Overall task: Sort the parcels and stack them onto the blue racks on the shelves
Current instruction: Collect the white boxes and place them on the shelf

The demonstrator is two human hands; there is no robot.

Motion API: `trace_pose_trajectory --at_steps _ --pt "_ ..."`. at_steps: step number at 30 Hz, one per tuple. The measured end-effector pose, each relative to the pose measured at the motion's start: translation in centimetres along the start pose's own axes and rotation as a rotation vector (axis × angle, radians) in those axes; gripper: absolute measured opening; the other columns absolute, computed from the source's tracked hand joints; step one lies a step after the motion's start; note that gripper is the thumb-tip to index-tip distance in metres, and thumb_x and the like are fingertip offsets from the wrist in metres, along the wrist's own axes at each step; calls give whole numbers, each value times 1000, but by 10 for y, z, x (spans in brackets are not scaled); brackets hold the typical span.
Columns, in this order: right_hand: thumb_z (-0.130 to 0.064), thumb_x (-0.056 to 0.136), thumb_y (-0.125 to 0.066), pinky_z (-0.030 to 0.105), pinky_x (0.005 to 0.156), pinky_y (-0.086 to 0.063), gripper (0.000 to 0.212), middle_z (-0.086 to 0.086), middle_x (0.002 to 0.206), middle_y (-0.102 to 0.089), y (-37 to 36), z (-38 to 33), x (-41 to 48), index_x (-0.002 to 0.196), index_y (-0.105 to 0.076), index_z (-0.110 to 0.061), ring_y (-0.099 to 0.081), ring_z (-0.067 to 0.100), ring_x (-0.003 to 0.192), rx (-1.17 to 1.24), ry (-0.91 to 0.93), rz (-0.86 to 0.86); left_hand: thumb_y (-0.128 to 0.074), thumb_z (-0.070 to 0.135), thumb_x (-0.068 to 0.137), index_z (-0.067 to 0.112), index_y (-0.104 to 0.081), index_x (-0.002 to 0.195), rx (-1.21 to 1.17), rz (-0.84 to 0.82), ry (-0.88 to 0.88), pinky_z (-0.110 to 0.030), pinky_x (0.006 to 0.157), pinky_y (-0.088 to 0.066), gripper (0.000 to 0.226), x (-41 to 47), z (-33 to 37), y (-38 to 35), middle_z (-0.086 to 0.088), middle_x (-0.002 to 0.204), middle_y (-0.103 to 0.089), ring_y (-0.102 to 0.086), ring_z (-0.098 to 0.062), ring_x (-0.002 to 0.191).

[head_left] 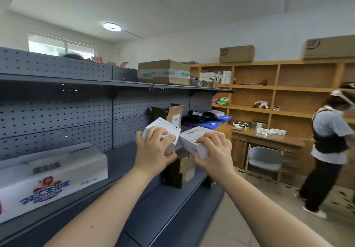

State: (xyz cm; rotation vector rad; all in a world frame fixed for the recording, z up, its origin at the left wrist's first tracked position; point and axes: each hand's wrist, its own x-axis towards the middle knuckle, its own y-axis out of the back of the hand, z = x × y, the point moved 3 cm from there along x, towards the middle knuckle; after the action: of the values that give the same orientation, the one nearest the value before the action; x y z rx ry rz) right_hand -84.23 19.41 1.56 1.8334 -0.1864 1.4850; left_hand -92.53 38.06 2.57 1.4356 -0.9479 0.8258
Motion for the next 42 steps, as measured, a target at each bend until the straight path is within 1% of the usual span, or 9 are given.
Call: trace_pose_trajectory --at_steps 4,10,12,15,20,25,30,36,42 --pt "-35 67 -73 46 83 -36 37 -6 107 -56 12 62 -11 101 -63 -24 -44 22 109 -50 -65 16 -68 35 65 27 -66 92 -65 7 -47 -41 79 -30 28 22 47 -49 2 100 -59 -50 -24 99" --pt "-35 67 -72 45 83 -37 35 -5 105 -56 32 149 -36 99 -62 -24 -48 26 107 -131 -124 12 -60 39 67 28 -66 94 -163 -53 -54 -43 82 -34 30 50 111 -115 2 102 -59 -48 -22 101" --pt "-36 68 -69 46 83 -38 34 -5 105 -57 40 176 -42 99 -63 -23 -46 25 108 -187 -153 -6 -62 39 66 28 -65 96 -199 -65 -54 -44 82 -36 31 56 130 -134 2 103 -58 -48 -22 102" --pt "-35 68 -70 50 87 -38 37 -5 109 -57 47 216 -49 102 -63 -23 -41 21 111 -238 -209 -46 -61 39 66 28 -64 96 -243 -62 -46 -42 79 -33 31 62 150 -161 2 104 -58 -48 -22 102" --pt "-35 67 -73 47 90 -34 42 -6 114 -56 41 263 -59 106 -60 -24 -41 22 114 -233 -318 -69 -54 43 68 28 -65 96 -288 -100 -30 -41 80 -32 33 67 174 -202 3 105 -58 -49 -21 103" --pt "-37 68 -71 43 88 -32 41 -9 114 -53 27 292 -60 106 -58 -26 -41 21 113 -265 -327 -85 -51 43 69 27 -66 95 -312 -147 -22 -42 80 -34 34 86 185 -248 4 103 -58 -47 -20 102" --pt "-34 68 -74 45 89 -34 44 -4 114 -54 17 319 -48 108 -59 -23 -42 23 113 -331 -317 -75 -48 46 72 27 -65 98 -356 -172 -67 -44 82 -35 37 109 195 -301 1 106 -58 -49 -23 103" --pt "-32 71 -70 50 90 -36 40 -2 115 -55 -11 356 -15 107 -59 -22 -43 26 114 -410 -338 -57 -59 44 73 27 -64 102 -457 -139 -112 -47 85 -36 34 149 192 -373 0 109 -57 -45 -22 107" --pt "-39 72 -64 50 92 -33 40 0 114 -55 -49 390 16 107 -59 -22 -43 26 114 -441 -391 1 -52 48 75 27 -64 104 -525 -102 -114 -46 88 -34 38 189 171 -439 -1 112 -56 -42 -22 110"
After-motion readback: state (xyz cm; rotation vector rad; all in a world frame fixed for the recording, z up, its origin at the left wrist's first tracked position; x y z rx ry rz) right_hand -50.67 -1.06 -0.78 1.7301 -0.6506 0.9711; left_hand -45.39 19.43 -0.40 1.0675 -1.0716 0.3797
